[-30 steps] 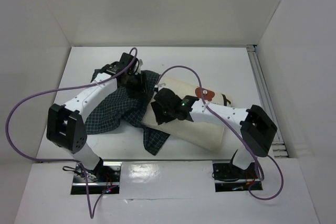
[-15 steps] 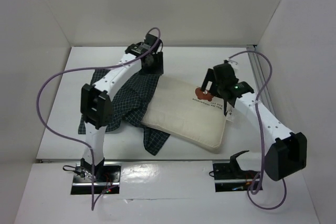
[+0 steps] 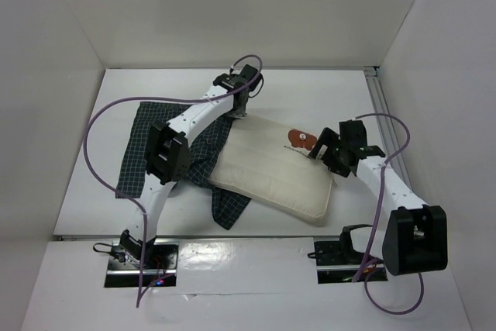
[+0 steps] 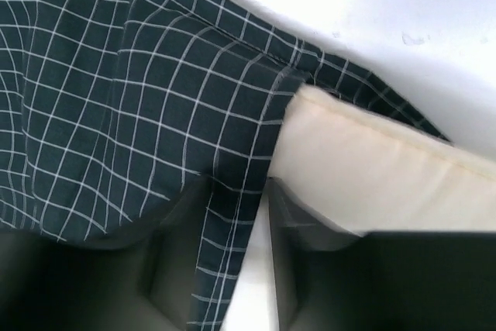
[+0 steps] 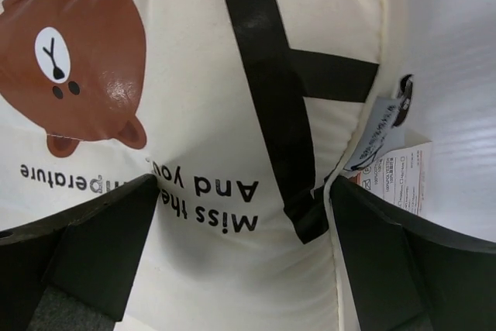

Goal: Put the pillow into the pillowcase

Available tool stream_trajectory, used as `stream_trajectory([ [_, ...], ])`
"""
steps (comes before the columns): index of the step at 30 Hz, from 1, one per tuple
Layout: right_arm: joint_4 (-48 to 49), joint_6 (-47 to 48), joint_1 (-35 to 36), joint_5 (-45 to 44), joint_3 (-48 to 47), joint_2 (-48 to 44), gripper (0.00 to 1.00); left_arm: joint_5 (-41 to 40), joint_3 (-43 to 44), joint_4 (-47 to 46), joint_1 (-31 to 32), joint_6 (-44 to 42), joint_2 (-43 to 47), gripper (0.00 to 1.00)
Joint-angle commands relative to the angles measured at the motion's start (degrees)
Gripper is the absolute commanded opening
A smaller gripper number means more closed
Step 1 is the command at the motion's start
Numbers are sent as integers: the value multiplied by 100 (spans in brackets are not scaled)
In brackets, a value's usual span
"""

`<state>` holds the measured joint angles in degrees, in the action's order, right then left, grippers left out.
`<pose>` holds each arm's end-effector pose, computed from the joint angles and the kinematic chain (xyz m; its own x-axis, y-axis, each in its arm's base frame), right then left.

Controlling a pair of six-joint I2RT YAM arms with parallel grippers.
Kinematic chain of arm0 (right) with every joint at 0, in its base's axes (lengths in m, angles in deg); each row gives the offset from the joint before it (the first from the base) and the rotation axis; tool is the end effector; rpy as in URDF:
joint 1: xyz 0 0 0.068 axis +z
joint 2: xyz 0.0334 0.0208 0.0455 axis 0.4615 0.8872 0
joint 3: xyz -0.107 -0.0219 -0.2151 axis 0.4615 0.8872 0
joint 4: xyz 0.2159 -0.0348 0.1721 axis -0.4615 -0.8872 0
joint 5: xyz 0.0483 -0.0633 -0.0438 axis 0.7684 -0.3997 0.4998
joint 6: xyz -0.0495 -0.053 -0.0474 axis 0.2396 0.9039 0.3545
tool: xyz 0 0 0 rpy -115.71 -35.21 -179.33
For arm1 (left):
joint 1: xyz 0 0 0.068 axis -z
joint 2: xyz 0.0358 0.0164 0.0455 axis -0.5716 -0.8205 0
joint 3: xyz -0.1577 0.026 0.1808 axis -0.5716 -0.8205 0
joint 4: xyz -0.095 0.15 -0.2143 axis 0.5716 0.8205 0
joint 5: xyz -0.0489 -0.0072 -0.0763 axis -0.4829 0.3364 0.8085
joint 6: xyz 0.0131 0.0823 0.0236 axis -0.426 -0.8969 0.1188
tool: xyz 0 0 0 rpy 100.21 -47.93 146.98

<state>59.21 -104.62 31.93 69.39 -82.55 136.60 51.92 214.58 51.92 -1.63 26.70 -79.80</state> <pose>0.2804 0.0265 0.1381 -0.7375 0.5059 -0.4474 0.3654 0.8560 0.3657 0.4443 -0.2503 0.1975 -0.7837 -0.0669 -0.6175 -0.1359 0.9886 0.0654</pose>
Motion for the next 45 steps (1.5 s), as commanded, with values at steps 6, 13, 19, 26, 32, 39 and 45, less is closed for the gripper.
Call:
stream_trajectory([
  [6,773,294,-5,848,570,149,93,-327,404,176,-36,-294,-273,9],
  [13,1578,594,283,2016,571,88,42,488,221,159,139,-433,113,0],
  [19,1188,427,1591,1572,-1103,-227,0,2606,359,-325,816,-619,939,0],
  [26,667,-170,2394,358,-890,-1125,0,3487,-335,-1055,984,-232,1214,0],
  [32,405,-259,2122,-574,-36,-1283,0,2908,694,-327,983,-179,281,9],
  [39,-779,663,1884,-864,-658,-1275,93,1854,-219,-255,685,-302,1580,100],
  [45,-1239,1191,2656,-1708,-2345,-723,99,886,-3015,-500,-44,426,3741,95],
])
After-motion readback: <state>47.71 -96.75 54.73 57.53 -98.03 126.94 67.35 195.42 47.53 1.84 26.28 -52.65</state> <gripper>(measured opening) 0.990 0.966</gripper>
